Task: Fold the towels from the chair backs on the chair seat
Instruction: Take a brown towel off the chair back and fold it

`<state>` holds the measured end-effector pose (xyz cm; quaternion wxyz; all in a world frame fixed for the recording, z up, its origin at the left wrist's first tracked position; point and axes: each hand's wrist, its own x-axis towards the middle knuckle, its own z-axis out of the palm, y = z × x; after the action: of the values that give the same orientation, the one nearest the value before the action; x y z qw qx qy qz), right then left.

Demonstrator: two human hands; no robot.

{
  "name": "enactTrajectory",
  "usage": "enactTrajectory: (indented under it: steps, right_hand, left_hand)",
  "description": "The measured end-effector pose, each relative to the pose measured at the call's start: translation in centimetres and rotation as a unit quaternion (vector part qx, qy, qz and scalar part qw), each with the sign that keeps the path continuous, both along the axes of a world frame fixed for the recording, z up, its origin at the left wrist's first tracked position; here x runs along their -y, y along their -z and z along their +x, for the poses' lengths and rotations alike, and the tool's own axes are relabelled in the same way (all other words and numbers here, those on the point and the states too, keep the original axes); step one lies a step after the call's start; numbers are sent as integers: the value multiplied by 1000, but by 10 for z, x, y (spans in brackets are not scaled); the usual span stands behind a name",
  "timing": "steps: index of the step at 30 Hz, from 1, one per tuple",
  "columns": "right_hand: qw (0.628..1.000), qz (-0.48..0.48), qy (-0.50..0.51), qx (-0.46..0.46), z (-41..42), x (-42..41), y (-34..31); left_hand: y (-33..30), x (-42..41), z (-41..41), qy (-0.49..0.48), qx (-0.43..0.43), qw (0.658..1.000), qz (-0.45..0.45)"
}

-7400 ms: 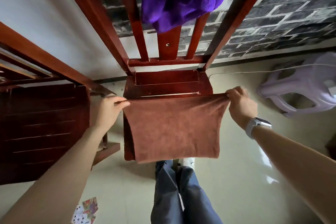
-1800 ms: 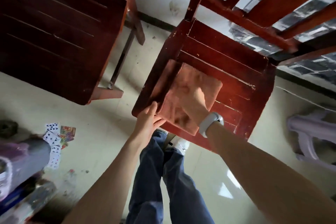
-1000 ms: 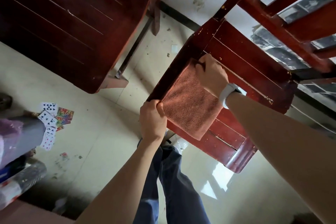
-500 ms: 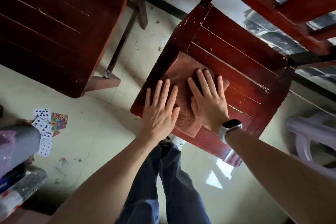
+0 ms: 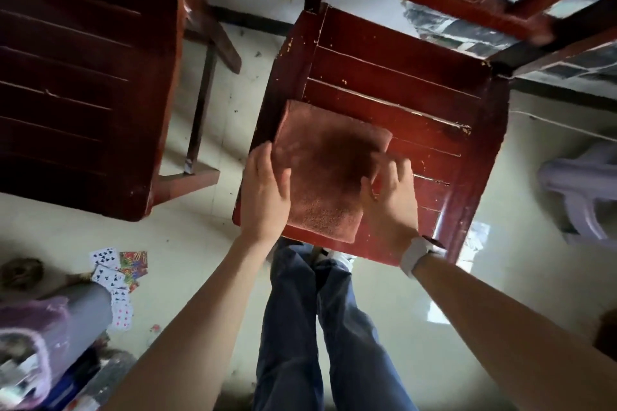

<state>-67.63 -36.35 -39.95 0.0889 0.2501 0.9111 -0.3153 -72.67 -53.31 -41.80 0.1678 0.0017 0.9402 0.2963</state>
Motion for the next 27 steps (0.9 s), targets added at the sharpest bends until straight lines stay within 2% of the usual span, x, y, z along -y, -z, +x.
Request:
enactTrajectory:
  steps: [3,7,10,14,17,19,21,27]
  right_hand:
    - [964,-118,198,134,6,12,-3]
    - [923,-183,307,143,1,25,-3]
    - [909,-193,334,161,-6,26,0]
    - [897,-204,349,180,-11,22,1]
    - [888,-227,355,184,-12,20,-1]
    - [883,-242,362,177,-12,20,-2]
    - [879,-250,372,163,-11,21,-2]
    - [858,-298,397,132,-4,21,-8]
  left_hand:
    - [-2,-3,-21,-40,72,997,-4]
    - [-3,-5,-42,-93,151,984,17]
    - [-2,-8,-52,-163,214,962,53]
    - [-1,-12,-60,-140,252,957,4]
    - [-4,-14,-61,-122,251,959,-42]
    - [-4,-14,-59,-104,218,969,-51]
    - [-6,-13,-55,-97,195,976,-19]
    - [-18,-9,-51,-124,217,965,84]
